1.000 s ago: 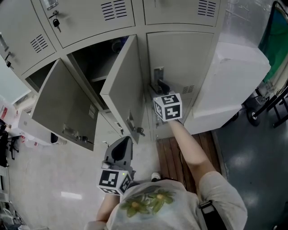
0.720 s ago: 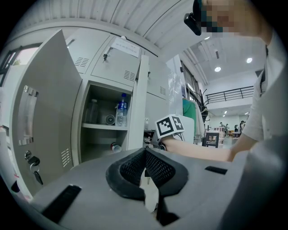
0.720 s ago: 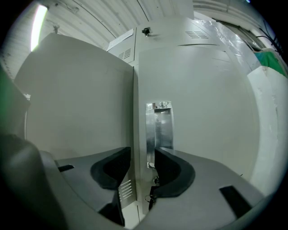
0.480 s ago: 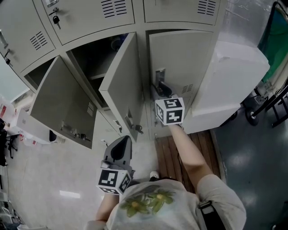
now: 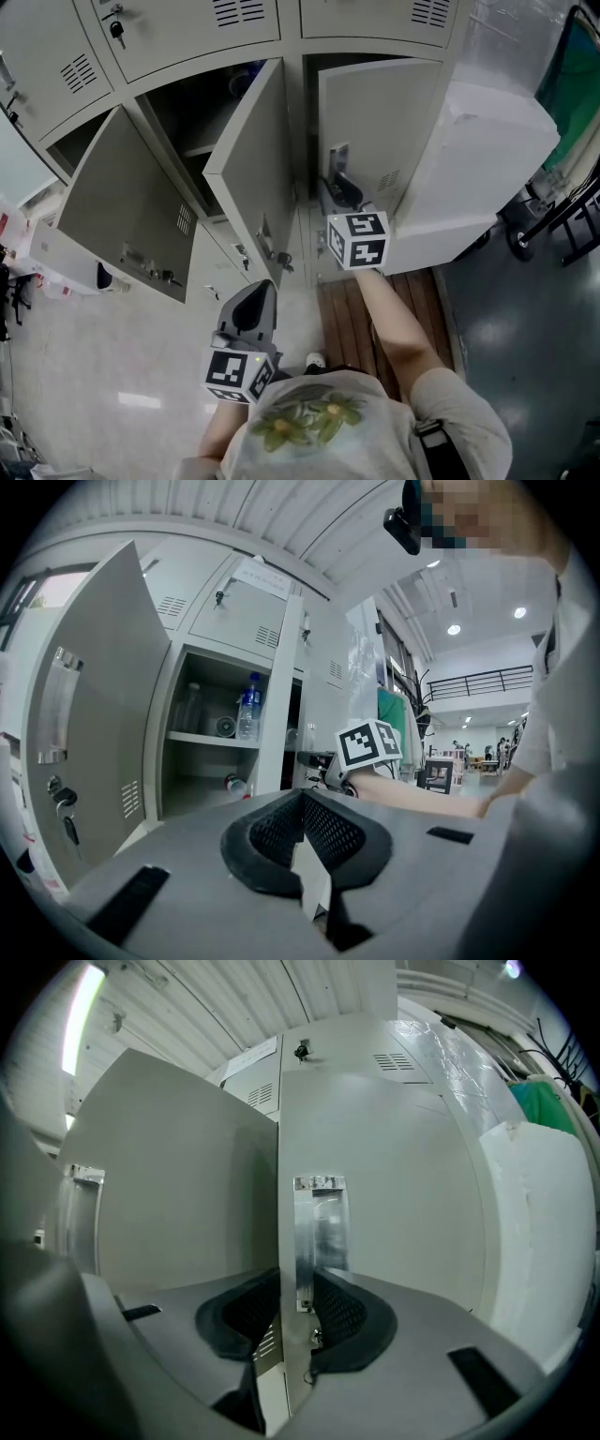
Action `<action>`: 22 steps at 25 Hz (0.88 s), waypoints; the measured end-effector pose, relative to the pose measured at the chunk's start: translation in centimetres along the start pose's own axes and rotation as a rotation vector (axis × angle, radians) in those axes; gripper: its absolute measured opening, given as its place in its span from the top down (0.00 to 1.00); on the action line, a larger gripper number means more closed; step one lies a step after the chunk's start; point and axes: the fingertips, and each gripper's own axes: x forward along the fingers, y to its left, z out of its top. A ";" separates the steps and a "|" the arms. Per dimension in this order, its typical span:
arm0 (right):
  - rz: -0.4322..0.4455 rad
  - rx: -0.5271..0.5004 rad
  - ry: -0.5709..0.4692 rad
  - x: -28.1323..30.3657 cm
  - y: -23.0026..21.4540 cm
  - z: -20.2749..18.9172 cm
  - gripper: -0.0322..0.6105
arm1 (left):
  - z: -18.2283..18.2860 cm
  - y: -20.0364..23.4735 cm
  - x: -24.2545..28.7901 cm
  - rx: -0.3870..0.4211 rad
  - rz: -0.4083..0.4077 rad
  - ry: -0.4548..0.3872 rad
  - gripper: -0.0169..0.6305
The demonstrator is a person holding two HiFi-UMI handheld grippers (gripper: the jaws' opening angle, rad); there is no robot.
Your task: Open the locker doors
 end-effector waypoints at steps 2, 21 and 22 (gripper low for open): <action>0.001 0.001 -0.002 -0.7 0.0 0.0 0.75 | -0.1 -0.2 0.1 -0.001 -0.004 0.002 0.93; 0.068 -0.005 -0.018 -4.4 -0.3 -0.1 0.75 | -0.7 -3.6 2.7 0.002 -0.107 0.014 0.93; 0.070 -0.005 -0.017 -4.6 -0.4 -0.2 0.75 | -0.7 -3.8 2.8 0.003 -0.115 0.015 0.93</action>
